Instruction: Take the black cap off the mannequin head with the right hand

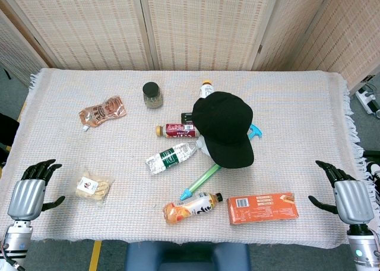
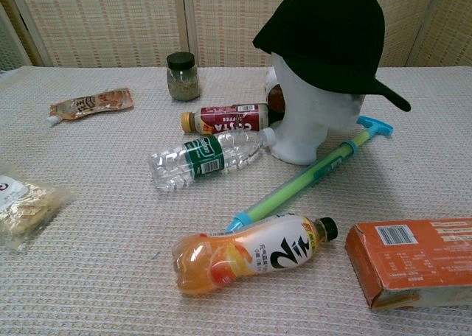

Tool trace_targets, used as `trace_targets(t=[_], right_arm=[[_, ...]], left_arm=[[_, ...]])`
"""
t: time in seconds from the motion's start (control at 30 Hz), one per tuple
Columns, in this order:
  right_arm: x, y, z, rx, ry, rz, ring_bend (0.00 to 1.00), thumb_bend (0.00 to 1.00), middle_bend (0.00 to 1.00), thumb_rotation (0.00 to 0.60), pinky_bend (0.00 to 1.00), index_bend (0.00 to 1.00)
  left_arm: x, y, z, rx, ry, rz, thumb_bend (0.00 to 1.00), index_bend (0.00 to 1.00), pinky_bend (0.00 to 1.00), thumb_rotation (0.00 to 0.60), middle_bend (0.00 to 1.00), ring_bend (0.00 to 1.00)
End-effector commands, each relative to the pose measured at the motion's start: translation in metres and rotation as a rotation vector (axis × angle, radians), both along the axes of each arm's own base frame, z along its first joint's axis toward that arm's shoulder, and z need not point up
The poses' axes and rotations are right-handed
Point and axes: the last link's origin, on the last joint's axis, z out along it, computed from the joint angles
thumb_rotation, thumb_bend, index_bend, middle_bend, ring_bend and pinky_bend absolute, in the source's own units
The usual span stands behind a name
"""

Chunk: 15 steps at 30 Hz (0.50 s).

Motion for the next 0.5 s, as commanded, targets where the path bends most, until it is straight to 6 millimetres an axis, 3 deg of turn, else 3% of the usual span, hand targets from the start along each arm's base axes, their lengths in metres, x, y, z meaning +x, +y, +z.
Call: trace_targets(t=[0.03, 0.5], right_arm=[[0.0004, -0.0005, -0.0003, 0.000, 0.001, 0.001, 0.35, 0.07, 0.27, 0.557, 0.55, 0.18], [0.0053, -0.0042, -0.0021, 0.003, 0.004, 0.033, 0.43, 0.07, 0.27, 0.559, 0.63, 0.18]], left_arm=[[-0.0002, 0.0005, -0.0006, -0.001, 0.001, 0.000, 0.10, 0.26, 0.21, 0.600, 0.19, 0.17], [0.0006, 0.0000, 0.0000, 0.009, -0.005, -0.009, 0.10, 0.26, 0.21, 0.600, 0.20, 0.17]])
